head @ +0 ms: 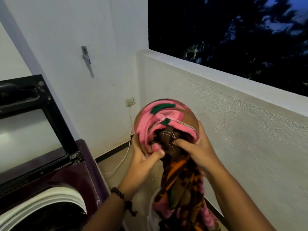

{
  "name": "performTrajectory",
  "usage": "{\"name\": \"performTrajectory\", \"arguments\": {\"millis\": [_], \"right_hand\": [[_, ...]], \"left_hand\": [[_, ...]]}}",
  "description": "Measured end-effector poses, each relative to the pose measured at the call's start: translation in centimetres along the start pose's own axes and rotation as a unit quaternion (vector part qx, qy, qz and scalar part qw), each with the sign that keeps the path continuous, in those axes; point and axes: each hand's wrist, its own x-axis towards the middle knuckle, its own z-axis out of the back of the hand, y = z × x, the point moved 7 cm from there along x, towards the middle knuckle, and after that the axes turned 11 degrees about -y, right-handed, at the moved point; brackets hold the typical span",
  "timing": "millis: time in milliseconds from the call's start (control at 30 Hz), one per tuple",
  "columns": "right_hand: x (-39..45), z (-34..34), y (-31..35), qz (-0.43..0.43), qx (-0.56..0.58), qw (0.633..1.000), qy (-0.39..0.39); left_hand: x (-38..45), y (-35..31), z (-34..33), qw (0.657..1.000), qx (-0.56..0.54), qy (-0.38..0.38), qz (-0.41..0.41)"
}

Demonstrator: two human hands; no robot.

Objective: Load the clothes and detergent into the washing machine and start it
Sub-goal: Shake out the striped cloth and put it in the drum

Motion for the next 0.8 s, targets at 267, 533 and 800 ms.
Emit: {"name": "performTrajectory", "arguments": {"millis": [267, 533, 800], "right_hand": [[0.2, -2.3, 2.3, 0.182, -0.394, 0.885, 0.168], [-1.4, -4.1, 2.8, 0.191, -0.425, 0.854, 0.23], [-1.9, -0.9, -0.6, -0.047, -0.188, 0.932, 0.305]], "left_hand": [[0.3, -8.7, 0.1, 0.868, 0.444, 0.093, -0.204], [1.7, -7.7, -1.8, 0.832, 0.492, 0.187, -0.174], [3.4, -10.6, 1.6, 0.974, 0.1, 0.114, -0.167]]}}
